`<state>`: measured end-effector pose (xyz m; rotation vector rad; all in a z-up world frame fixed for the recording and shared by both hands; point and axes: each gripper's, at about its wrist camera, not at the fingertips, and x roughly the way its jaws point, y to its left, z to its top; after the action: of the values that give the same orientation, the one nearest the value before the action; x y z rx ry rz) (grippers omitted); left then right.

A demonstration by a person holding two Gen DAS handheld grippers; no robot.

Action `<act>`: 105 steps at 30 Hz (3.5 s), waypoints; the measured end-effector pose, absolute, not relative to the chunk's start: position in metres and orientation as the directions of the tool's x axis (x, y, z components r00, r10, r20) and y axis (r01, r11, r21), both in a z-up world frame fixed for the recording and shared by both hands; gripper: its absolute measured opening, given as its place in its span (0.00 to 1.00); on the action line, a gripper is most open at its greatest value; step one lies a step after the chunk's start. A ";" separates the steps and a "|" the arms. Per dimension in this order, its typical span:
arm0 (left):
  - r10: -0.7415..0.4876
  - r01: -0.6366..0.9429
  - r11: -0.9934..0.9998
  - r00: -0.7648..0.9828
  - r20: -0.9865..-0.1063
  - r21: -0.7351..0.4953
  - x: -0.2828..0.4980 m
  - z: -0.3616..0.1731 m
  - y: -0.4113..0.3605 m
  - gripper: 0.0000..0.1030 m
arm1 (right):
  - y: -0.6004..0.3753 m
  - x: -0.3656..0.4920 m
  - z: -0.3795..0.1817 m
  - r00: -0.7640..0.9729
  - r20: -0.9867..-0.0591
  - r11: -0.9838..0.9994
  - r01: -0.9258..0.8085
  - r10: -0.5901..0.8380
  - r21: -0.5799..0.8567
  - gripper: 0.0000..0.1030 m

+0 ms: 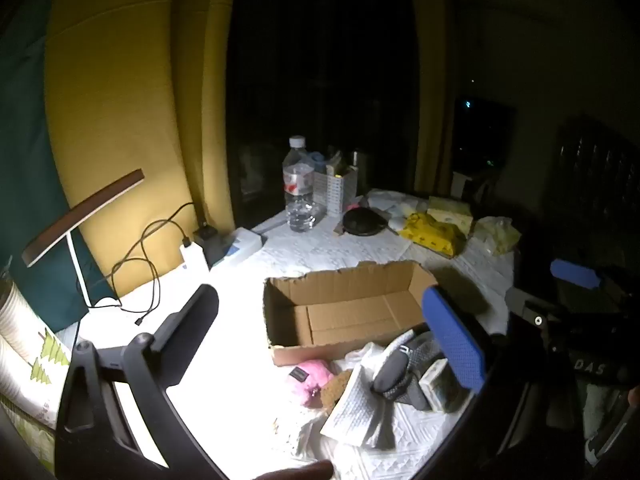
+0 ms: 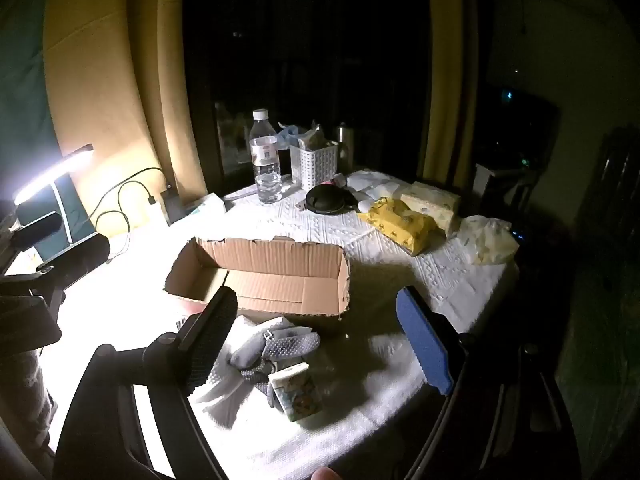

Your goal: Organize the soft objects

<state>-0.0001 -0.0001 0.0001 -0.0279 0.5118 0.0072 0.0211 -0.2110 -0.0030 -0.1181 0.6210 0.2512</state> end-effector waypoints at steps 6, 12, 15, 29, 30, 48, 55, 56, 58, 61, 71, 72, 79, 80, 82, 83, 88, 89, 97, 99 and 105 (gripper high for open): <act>-0.025 0.002 0.999 0.870 -0.493 -0.046 -0.002 -0.001 -0.003 1.00 | -0.211 0.021 -0.003 0.787 -0.586 0.963 -0.267 0.196 -0.036 0.82; -0.031 0.004 0.998 0.874 -0.485 -0.056 -0.002 -0.001 -0.005 1.00 | -0.210 0.022 -0.002 0.786 -0.586 0.963 -0.268 0.198 -0.034 0.82; -0.036 0.007 0.998 0.872 -0.489 -0.060 -0.002 -0.001 -0.001 1.00 | -0.210 0.022 -0.002 0.786 -0.585 0.963 -0.268 0.199 -0.033 0.82; -0.043 0.011 0.998 0.874 -0.484 -0.069 -0.002 0.004 0.003 1.00 | -0.210 0.020 0.000 0.788 -0.583 0.963 -0.268 0.198 -0.036 0.82; -0.042 0.010 0.998 0.875 -0.483 -0.069 -0.002 0.004 0.002 1.00 | -0.210 0.020 0.000 0.788 -0.583 0.963 -0.269 0.198 -0.036 0.82; -0.050 0.017 0.997 0.876 -0.480 -0.073 -0.004 0.010 0.000 1.00 | -0.210 0.017 0.002 0.792 -0.577 0.963 -0.269 0.199 -0.036 0.82; -0.057 0.025 0.997 0.876 -0.479 -0.072 -0.005 0.011 0.001 1.00 | -0.210 0.018 0.002 0.793 -0.576 0.963 -0.268 0.198 -0.037 0.82; -0.058 0.027 0.997 0.876 -0.479 -0.072 -0.005 0.011 0.000 1.00 | -0.210 0.018 0.002 0.793 -0.576 0.962 -0.269 0.200 -0.036 0.82; -0.059 0.028 0.997 0.876 -0.479 -0.071 -0.006 0.011 -0.001 1.00 | -0.210 0.018 0.002 0.793 -0.575 0.963 -0.268 0.199 -0.037 0.82; -0.060 0.029 0.997 0.876 -0.478 -0.072 -0.006 0.011 -0.001 1.00 | -0.210 0.018 0.003 0.794 -0.575 0.963 -0.268 0.199 -0.037 0.82; -0.060 0.028 0.997 0.877 -0.477 -0.073 -0.005 0.011 0.000 1.00 | -0.210 0.018 0.002 0.794 -0.574 0.963 -0.268 0.200 -0.037 0.82; -0.060 0.028 0.997 0.877 -0.477 -0.074 -0.005 0.011 0.000 1.00 | -0.210 0.018 0.002 0.794 -0.574 0.962 -0.269 0.200 -0.037 0.82; -0.061 0.028 0.997 0.876 -0.478 -0.076 -0.005 0.012 0.000 1.00 | -0.209 0.018 0.002 0.795 -0.573 0.962 -0.269 0.200 -0.036 0.82; -0.061 0.028 0.997 0.877 -0.477 -0.076 -0.006 0.012 0.000 1.00 | -0.209 0.018 0.002 0.795 -0.573 0.962 -0.269 0.200 -0.037 0.82; -0.063 0.030 0.997 0.877 -0.477 -0.077 -0.006 0.011 0.000 1.00 | -0.209 0.018 0.002 0.795 -0.573 0.962 -0.270 0.200 -0.038 0.82; -0.062 0.029 0.997 0.877 -0.477 -0.076 -0.006 0.011 0.000 1.00 | -0.209 0.018 0.002 0.795 -0.573 0.962 -0.269 0.201 -0.037 0.82; -0.063 0.030 0.997 0.877 -0.477 -0.077 -0.006 0.011 0.001 1.00 | -0.209 0.018 0.001 0.795 -0.573 0.962 -0.269 0.200 -0.037 0.82; -0.063 0.030 0.997 0.877 -0.477 -0.077 -0.006 0.011 0.001 1.00 | -0.209 0.019 0.001 0.794 -0.573 0.962 -0.269 0.200 -0.037 0.82; -0.065 0.031 0.996 0.877 -0.477 -0.080 -0.006 0.011 0.001 1.00 | -0.209 0.020 -0.002 0.795 -0.572 0.962 -0.270 0.201 -0.038 0.82; -0.065 0.031 0.996 0.876 -0.479 -0.079 -0.006 0.011 0.001 1.00 | -0.209 0.021 -0.002 0.796 -0.571 0.962 -0.270 0.200 -0.039 0.82; -0.045 0.015 0.998 0.863 -0.503 -0.063 0.004 0.004 0.002 1.00 | -0.205 0.025 0.002 0.782 -0.587 0.960 -0.279 0.209 -0.029 0.82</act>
<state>0.0036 0.0017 0.0044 -0.0574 0.5283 -0.0316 0.0254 -0.2052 0.0018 -0.1170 0.6196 0.2638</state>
